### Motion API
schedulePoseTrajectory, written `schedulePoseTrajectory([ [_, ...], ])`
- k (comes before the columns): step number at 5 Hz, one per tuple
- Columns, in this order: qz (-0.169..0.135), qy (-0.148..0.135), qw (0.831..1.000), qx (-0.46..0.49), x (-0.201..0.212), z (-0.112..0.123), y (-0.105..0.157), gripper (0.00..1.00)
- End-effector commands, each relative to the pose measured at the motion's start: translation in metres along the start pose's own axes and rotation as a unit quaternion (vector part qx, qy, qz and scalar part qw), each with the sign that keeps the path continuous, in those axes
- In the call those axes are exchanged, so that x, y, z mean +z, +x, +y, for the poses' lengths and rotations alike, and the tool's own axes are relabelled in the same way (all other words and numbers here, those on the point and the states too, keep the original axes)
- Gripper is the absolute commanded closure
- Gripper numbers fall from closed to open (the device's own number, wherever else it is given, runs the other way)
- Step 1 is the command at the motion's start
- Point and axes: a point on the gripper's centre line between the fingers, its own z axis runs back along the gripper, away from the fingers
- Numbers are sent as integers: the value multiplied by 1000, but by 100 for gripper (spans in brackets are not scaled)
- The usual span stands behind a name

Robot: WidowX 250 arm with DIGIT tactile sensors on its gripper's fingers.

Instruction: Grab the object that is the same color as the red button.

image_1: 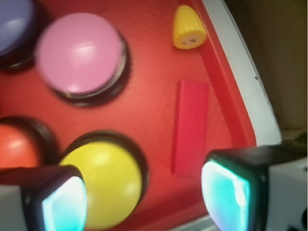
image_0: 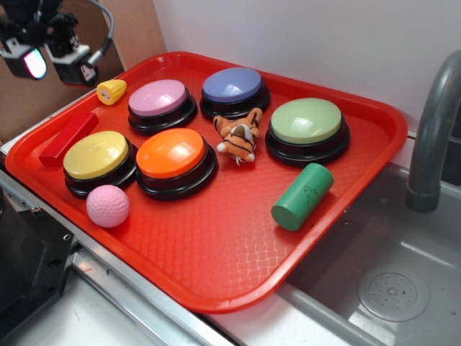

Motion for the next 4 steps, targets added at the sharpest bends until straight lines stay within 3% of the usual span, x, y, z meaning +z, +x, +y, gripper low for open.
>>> schedulePoseTrajectory([
  [1, -6, 32, 996, 79, -32, 33, 7, 0],
  [3, 16, 40, 994, 105, -66, 35, 12, 0],
  [4, 15, 30, 994, 99, -81, 35, 15, 0],
])
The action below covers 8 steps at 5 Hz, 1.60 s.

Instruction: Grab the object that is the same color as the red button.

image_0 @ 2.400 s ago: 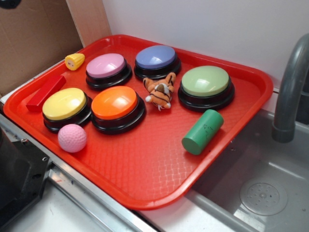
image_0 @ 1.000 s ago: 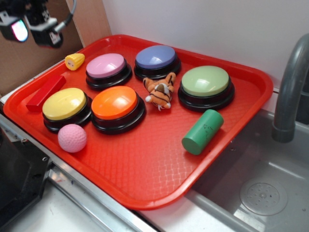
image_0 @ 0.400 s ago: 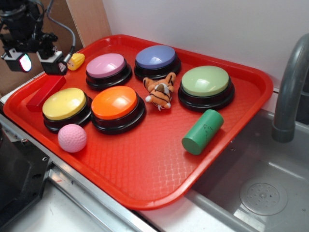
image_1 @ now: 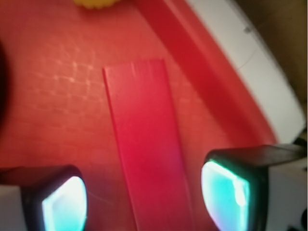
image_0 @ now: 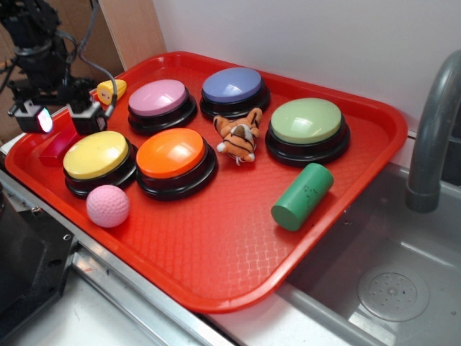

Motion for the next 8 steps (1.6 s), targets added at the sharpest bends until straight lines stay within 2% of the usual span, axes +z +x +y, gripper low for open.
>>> schedulePoseTrajectory([
  [1, -24, -13, 1000, -8, -10, 2, 7, 0],
  [2, -37, -36, 999, -7, -10, 0, 4, 100],
  [4, -45, -38, 998, -24, -2, -7, 4, 100],
  [5, -45, -32, 997, -50, 25, -24, 10, 100],
  [6, -65, -38, 993, -86, 59, -54, 10, 100],
  [7, -86, -53, 984, -147, 97, -95, -3, 100],
  [8, -77, -98, 971, -205, 127, -124, -27, 100],
])
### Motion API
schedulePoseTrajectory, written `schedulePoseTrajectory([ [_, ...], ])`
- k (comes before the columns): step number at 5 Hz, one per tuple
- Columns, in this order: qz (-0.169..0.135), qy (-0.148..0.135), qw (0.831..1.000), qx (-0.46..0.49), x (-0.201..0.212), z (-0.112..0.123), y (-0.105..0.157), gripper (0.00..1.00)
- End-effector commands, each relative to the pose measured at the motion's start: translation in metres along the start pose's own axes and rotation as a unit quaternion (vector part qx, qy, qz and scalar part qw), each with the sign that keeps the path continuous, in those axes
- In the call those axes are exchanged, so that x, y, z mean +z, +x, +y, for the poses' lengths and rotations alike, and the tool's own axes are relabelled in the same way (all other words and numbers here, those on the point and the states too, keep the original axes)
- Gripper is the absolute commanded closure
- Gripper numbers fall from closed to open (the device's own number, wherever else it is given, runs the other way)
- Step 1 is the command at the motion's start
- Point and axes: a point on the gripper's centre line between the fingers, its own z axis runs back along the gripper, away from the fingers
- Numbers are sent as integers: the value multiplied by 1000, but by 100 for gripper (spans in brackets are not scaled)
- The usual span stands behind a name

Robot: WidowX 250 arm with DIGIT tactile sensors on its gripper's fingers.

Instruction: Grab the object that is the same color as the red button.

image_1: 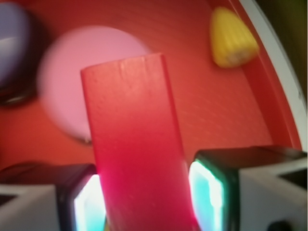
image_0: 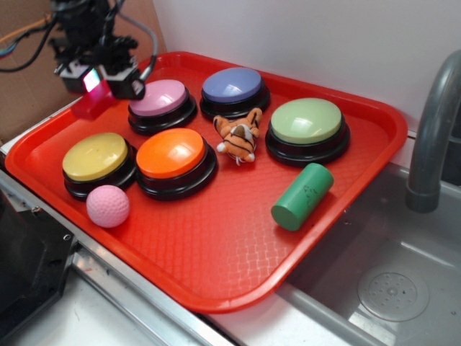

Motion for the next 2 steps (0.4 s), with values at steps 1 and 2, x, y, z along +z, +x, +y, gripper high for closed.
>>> schedulePoseTrajectory([
  [1, -40, -62, 994, -85, 57, -52, -22, 100],
  [2, 3, -64, 996, -68, 56, -42, -24, 100],
])
